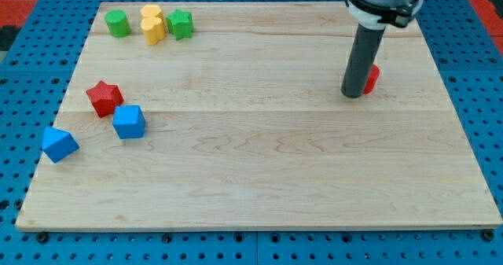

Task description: Push the red circle to the right of the green star

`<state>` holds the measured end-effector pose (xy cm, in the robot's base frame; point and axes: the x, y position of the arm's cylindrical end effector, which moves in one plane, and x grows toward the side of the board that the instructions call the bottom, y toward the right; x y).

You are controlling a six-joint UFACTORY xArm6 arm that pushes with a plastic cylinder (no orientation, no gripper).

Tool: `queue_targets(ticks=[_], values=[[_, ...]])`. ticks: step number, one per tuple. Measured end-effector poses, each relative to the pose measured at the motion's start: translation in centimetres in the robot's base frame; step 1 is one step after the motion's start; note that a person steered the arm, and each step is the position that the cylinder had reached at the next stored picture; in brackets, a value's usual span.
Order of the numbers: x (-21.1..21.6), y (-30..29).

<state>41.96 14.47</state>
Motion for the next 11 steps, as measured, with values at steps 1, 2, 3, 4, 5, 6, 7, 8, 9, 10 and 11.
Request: queue_targets(ticks=[1,2,3,4,5,6,7,8,9,10,11], values=[[1.6,0.8],[-3.8,1.2],[-6.3,3.0],[-1.1,5.0],[-3.9,7.2],[-11.4,5.2],[-11.0,7.3],[-6.1,3.9],[-11.4,2.7],[-13.0,6.4],[-9.3,2.4]])
